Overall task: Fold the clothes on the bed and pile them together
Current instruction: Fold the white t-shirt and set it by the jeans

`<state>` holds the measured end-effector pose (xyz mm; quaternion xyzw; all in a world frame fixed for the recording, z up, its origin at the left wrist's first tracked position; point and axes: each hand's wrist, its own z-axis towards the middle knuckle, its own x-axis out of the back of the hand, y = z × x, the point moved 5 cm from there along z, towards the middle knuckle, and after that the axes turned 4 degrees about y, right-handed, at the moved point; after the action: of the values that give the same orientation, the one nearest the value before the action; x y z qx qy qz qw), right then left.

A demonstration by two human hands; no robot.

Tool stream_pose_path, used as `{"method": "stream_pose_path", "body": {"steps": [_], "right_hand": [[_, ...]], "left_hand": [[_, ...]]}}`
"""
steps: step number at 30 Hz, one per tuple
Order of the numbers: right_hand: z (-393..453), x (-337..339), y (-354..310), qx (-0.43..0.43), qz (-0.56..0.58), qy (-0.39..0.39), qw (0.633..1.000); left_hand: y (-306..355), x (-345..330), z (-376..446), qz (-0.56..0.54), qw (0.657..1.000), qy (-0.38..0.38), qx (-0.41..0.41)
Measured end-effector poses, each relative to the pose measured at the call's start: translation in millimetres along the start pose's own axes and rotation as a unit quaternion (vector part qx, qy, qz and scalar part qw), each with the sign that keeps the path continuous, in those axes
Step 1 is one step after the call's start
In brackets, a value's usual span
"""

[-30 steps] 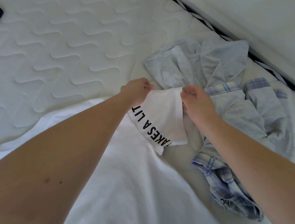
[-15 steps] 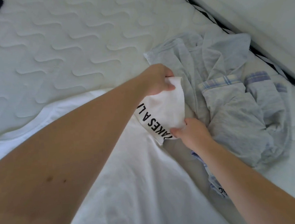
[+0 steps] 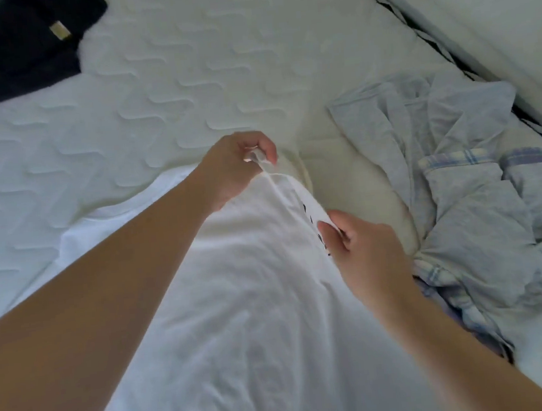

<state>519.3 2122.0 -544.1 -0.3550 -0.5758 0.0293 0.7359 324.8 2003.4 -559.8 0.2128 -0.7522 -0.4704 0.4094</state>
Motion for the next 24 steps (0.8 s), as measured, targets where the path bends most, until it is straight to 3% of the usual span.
{"method": "stream_pose_path", "body": {"steps": [8,15,18,20,22,24], "right_hand": [[-47.8,-79.3,-95.7,0.133,-0.147,-0.051,0.979],[-76.6,-134.9,-128.1,0.161,-0.144,-0.108,0.970],[-85.5,-146.9,-122.2,0.163,-0.153,-0.127,0.966],[-91.8,-150.3,-112.4,0.156,-0.177,-0.156,0.959],[-94.4,-154.2,-98.2,0.138,-0.193,-0.194,0.952],[-93.3,-149.3,-93.7,0.140,-0.205,-0.204,0.947]], "left_hand": [[-111.9,86.3,-106.7,-0.142,0.979,0.070,0.126],[-181.0,110.9,-159.0,-0.101,0.959,0.149,0.221],[-190.2,106.3,-160.9,-0.230,0.902,0.180,0.318],[-193.6,102.1,-154.6,-0.242,0.877,0.187,0.371],[-192.0,98.6,-145.2,-0.153,0.905,0.143,0.369],[-182.8,90.8,-136.1,-0.011,0.948,0.070,0.309]]}}
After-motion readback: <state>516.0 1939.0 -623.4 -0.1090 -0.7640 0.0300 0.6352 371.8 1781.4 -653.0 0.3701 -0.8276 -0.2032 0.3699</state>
